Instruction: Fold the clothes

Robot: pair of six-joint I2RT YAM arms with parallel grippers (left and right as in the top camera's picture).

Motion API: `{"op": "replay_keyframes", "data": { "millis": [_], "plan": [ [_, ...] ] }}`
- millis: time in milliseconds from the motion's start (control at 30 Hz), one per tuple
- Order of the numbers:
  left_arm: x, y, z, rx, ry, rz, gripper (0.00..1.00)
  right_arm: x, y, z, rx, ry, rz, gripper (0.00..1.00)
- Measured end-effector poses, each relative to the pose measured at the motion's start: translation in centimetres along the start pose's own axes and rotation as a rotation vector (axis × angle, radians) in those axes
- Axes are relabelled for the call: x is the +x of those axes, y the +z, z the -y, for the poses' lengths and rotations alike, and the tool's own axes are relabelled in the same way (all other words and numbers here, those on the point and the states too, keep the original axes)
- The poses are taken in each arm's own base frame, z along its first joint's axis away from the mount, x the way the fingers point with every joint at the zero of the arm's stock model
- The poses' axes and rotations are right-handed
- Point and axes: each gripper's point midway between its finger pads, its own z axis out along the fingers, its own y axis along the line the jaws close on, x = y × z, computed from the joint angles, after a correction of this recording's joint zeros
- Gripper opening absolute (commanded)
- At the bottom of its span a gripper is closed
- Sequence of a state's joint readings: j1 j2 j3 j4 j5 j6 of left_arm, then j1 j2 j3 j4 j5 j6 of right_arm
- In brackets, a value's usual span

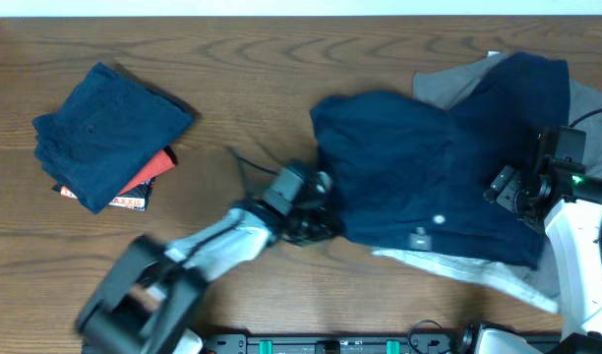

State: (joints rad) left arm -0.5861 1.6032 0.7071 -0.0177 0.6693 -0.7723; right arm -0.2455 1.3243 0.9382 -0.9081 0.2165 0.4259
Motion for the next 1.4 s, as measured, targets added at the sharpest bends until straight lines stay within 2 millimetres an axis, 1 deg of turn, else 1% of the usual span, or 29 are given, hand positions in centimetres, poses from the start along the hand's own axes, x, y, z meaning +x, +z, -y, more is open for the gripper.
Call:
{"op": "replay_keyframes", "data": {
  "millis": [67,100,133,167,200,233,267,300,333,400,433,467,500,533,567,600,667,767,833,933,1033,1100,1167,1200,1233,1267,1300,1333,1400],
  "plan": [
    [-1.8,-2.9,0.1,0.014,0.007,0.069,0.06,-0.1,0.0,-0.1,-0.007,-0.010,0.002,0.99],
    [-3.3,-5.1,0.5,0.032,0.017,0.128,0.06,-0.1,0.0,-0.2,-0.010,-0.014,0.003,0.99],
    [-4.5,-6.8,0.9,0.047,0.029,0.180,0.06,-0.1,0.0,-0.2,-0.012,-0.016,0.003,0.99],
    [-6.1,-9.1,1.4,0.070,0.043,0.255,0.06,-0.1,0.0,-0.3,-0.014,-0.018,0.005,0.99],
    [-8.0,-11.9,1.9,0.092,0.057,0.347,0.06,-0.2,0.0,-0.3,-0.017,-0.021,0.005,0.99],
    [-9.1,-13.8,2.2,0.102,0.068,0.409,0.06,-0.2,0.0,-0.4,-0.021,-0.025,0.005,0.99],
    [-10.4,-16.3,2.4,0.111,0.078,0.487,0.06,-0.2,0.0,-0.5,-0.029,-0.031,0.004,0.99],
    [-11.8,-19.2,2.2,0.113,0.078,0.577,0.06,-0.2,0.0,-0.7,-0.038,-0.039,0.003,0.99],
    [-12.5,-21.2,2.1,0.112,0.078,0.633,0.06,-0.2,0.0,-0.9,-0.050,-0.046,0.002,0.99],
    [-14.0,-25.5,0.8,0.090,0.059,0.766,0.06,-0.3,0.0,-1.3,-0.071,-0.062,0.005,0.98],
    [-14.6,-27.3,0.0,0.077,0.042,0.817,0.06,-0.2,0.0,-1.5,-0.079,-0.068,0.004,0.96],
    [-15.0,-28.5,-0.7,0.065,0.027,0.854,0.06,-0.2,-0.1,-1.6,-0.086,-0.075,0.001,0.92],
    [-15.4,-29.9,-1.9,0.047,0.000,0.895,0.06,-0.1,-0.1,-1.8,-0.098,-0.089,-0.004,0.84],
    [-15.6,-30.7,-2.7,0.035,-0.020,0.918,0.06,0.1,-0.1,-2.1,-0.115,-0.107,-0.012,0.73],
    [-15.7,-31.4,-3.6,0.021,-0.044,0.940,0.05,0.2,0.0,-2.4,-0.134,-0.125,-0.021,0.66],
    [-15.8,-32.0,-4.5,0.010,-0.066,0.957,0.06,0.5,0.0,-2.8,-0.154,-0.144,-0.032,0.62],
    [-15.8,-32.5,-5.8,-0.008,-0.106,0.967,0.06,1.0,0.3,-3.6,-0.197,-0.176,-0.063,0.61],
    [-15.6,-32.2,-7.3,-0.031,-0.155,0.946,0.06,2.0,1.1,-4.5,-0.241,-0.211,-0.129,0.61],
    [-15.4,-31.6,-8.0,-0.046,-0.175,0.920,0.06,2.8,1.9,-4.9,-0.252,-0.226,-0.179,0.61],
    [-15.1,-30.9,-8.5,-0.058,-0.192,0.893,0.06,4.0,3.2,-5.5,-0.270,-0.245,-0.250,0.63],
    [-15.1,-30.8,-8.7,-0.064,-0.187,0.888,0.06,5.1,4.5,-6.6,-0.284,-0.276,-0.312,0.69],
    [-15.1,-30.8,-8.7,-0.065,-0.184,0.888,0.06,6.0,5.3,-7.3,-0.290,-0.302,-0.347,0.69],
    [-15.1,-30.8,-8.7,-0.065,-0.184,0.888,0.06,6.7,6.2,-7.9,-0.292,-0.319,-0.377,0.66],
    [-15.1,-30.8,-8.7,-0.066,-0.184,0.888,0.06,6.9,6.7,-8.2,-0.293,-0.322,-0.388,0.63],
    [-15.1,-30.8,-8.7,-0.066,-0.184,0.888,0.06,7.0,7.2,-8.5,-0.293,-0.327,-0.392,0.51],
    [-15.1,-30.8,-8.7,-0.065,-0.184,0.887,0.06,7.2,7.6,-8.7,-0.291,-0.327,-0.398,0.36],
    [-15.1,-30.8,-8.7,-0.065,-0.184,0.886,0.06,7.0,7.8,-8.9,-0.290,-0.322,-0.393,0.13],
    [-15.1,-30.8,-8.7,-0.066,-0.185,0.886,0.06,6.8,7.9,-9.0,-0.296,-0.319,-0.387,0.01],
    [-15.1,-30.8,-8.7,-0.066,-0.186,0.885,0.06,6.5,8.2,-9.1,-0.291,-0.300,-0.377,0.01]
  ]
}}
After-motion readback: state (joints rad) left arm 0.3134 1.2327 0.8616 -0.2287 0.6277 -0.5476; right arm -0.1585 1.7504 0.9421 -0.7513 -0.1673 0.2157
